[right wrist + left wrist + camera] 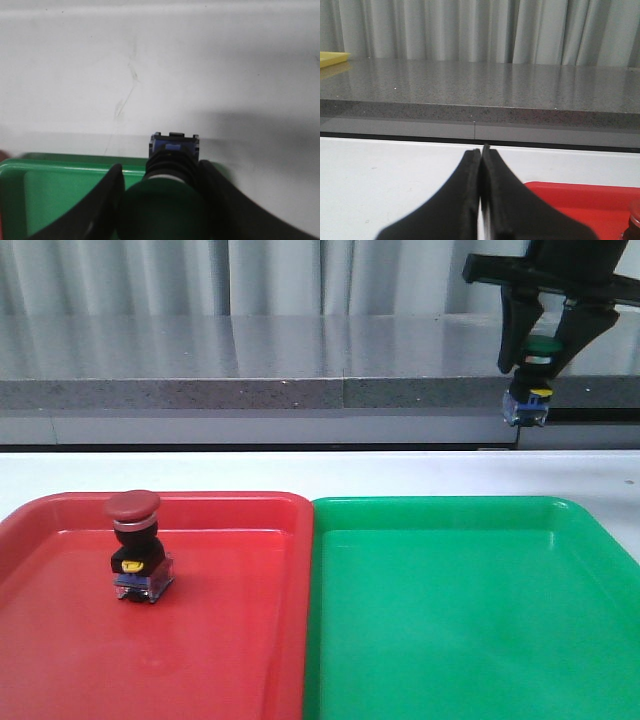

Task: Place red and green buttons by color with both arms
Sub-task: 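Carry the green push-button into the green tray with the right gripper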

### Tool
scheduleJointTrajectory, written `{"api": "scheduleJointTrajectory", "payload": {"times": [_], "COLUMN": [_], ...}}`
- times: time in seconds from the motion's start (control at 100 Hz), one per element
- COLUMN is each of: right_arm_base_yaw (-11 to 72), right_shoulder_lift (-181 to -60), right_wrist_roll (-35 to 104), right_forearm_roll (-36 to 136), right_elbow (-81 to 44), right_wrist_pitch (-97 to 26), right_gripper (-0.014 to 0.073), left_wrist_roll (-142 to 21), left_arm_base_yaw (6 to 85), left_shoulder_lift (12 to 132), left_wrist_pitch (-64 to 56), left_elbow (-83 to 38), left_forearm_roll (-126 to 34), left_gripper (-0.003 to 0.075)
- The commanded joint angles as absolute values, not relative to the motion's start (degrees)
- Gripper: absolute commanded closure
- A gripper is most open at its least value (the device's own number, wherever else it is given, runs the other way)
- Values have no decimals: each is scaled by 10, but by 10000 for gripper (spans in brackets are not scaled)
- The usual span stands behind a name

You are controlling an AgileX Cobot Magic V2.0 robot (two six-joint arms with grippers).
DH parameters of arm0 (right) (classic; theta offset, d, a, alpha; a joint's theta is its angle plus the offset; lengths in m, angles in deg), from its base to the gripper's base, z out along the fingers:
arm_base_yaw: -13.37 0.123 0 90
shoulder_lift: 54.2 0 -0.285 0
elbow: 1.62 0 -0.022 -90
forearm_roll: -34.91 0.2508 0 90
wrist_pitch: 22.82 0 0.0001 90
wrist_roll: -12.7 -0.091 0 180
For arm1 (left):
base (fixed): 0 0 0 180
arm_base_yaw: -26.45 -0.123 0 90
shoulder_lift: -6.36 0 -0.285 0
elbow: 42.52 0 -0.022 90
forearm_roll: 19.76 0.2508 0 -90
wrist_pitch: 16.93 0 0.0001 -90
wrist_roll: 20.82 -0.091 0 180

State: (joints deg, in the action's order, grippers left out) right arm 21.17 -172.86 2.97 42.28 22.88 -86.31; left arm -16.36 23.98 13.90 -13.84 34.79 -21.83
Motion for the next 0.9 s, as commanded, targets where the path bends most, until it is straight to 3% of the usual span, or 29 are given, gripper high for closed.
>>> {"api": "scheduleJointTrajectory", "payload": {"times": [0.0, 0.44, 0.89], "right_arm_base_yaw": [212, 256, 361], "right_shoulder_lift": [-1671, -1539, -1549], "right_wrist_roll": [28, 7, -19], "right_forearm_roll": [434, 460, 482], "right_elbow": [235, 5, -125], "right_wrist_pitch": [-860, -749, -631], "right_gripper": [324, 324, 324], "left_wrist_roll": [-159, -159, -159], "left_arm_base_yaw": [241, 241, 241], "left_shoulder_lift": [120, 120, 120], "left_wrist_pitch": [-184, -184, -184], "left_elbow": [355, 355, 355], "left_forearm_roll": [-219, -219, -219], "left_gripper": [741, 741, 741]}}
